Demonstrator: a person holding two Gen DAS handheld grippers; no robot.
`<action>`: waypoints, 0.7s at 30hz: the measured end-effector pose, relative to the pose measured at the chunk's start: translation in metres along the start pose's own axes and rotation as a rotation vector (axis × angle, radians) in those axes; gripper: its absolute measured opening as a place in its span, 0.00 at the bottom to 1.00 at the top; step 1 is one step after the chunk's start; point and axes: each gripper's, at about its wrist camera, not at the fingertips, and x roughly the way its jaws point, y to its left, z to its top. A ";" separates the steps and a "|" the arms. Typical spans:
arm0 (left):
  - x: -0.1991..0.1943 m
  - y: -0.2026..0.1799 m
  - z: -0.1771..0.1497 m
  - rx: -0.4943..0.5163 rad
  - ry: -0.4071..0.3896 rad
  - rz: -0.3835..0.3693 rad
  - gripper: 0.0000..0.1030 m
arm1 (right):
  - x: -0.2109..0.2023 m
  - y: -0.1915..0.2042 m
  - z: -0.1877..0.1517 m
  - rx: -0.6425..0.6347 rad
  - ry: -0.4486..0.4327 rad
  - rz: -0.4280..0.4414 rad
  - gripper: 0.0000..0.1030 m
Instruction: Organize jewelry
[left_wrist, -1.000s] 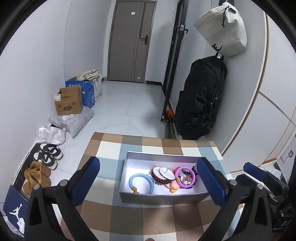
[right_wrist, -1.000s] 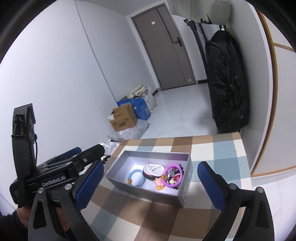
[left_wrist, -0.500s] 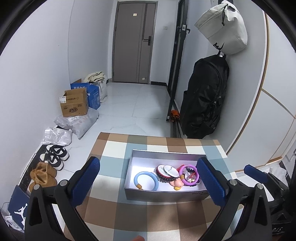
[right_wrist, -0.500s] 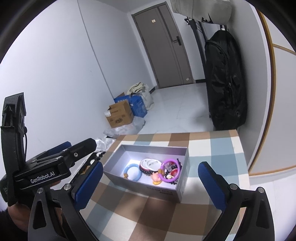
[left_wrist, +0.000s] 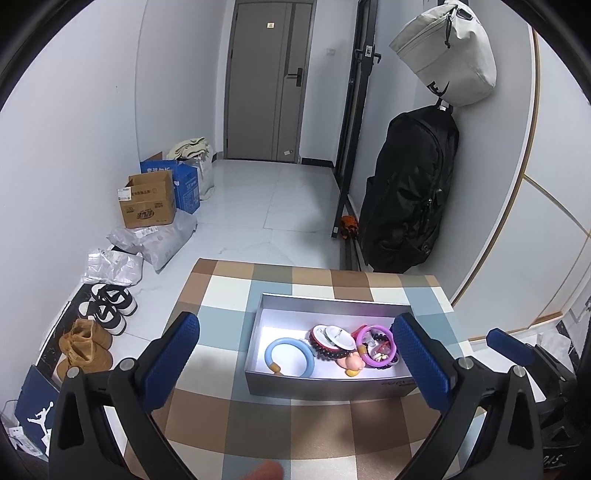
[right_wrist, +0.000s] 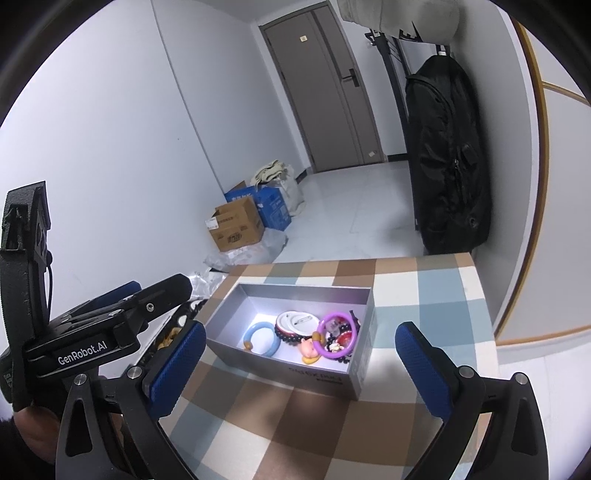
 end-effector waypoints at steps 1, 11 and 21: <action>0.000 0.000 0.000 0.001 0.000 -0.004 0.99 | 0.000 0.000 0.000 0.001 0.000 0.000 1.00; -0.002 -0.006 -0.001 0.021 -0.004 -0.016 0.99 | 0.001 -0.001 0.000 0.012 0.002 -0.001 1.00; -0.003 -0.006 -0.001 0.018 0.003 -0.027 0.99 | 0.000 -0.001 0.000 0.011 0.001 -0.005 1.00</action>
